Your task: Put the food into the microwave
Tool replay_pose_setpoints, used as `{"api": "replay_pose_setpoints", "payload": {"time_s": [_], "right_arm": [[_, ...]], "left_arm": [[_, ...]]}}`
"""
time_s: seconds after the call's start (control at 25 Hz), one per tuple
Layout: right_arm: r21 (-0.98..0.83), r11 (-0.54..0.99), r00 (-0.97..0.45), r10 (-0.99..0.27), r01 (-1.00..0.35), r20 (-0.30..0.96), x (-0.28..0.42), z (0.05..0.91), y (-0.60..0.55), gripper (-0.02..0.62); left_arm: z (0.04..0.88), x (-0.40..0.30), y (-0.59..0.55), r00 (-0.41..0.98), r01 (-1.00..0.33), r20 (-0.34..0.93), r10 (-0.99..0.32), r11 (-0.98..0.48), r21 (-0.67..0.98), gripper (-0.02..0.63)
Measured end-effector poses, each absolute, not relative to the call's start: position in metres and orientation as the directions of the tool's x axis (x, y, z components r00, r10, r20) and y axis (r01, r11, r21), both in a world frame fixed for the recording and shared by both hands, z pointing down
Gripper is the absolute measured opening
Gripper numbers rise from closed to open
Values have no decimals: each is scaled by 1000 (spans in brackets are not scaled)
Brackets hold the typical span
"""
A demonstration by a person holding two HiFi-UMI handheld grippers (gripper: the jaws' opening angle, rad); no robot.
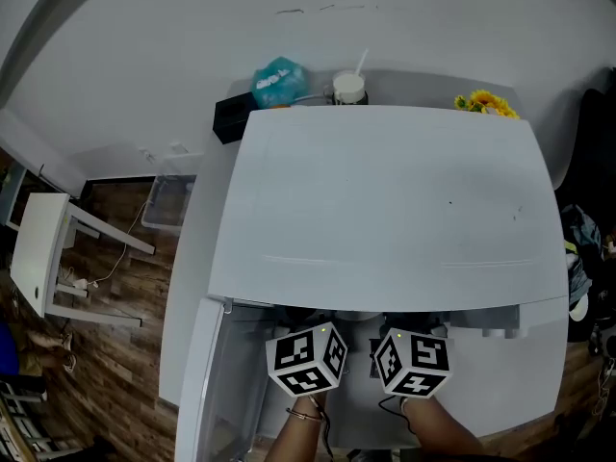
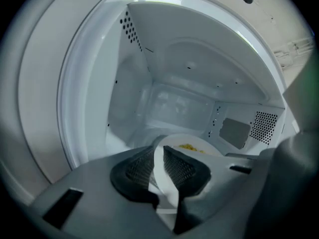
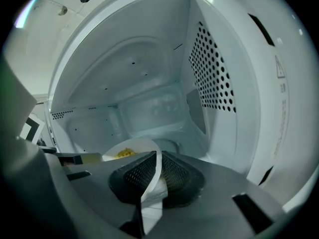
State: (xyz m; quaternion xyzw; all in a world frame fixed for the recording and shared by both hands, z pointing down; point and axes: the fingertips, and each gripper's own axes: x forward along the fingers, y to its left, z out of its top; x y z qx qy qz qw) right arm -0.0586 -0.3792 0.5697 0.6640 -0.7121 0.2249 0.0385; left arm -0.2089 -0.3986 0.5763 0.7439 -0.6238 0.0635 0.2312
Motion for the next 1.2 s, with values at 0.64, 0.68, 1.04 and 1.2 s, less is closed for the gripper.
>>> {"api": "replay_pose_setpoints", "payload": {"time_s": [0.64,0.68,1.04,1.2], "right_arm": [[-264,-63,-36,-934,-963,354,-50,572,-379,44],[-259,-58,-38,-935,-964,352,-50,572,-379,44],[-228,50,-123,-939,-972,320,-63,562,-368,44],[-226,100,-172,-930,-969,325,-69,555,-359,44]], "left_arm": [[572,-207,-404,195,-962,319,-928,-118,245,63],[572,-207,-403,195,-962,318,-928,-119,245,63],[561,-211,-383,182,-964,304,-935,-109,242,63],[555,-211,-368,176,-964,314,-933,-98,249,63]]}}
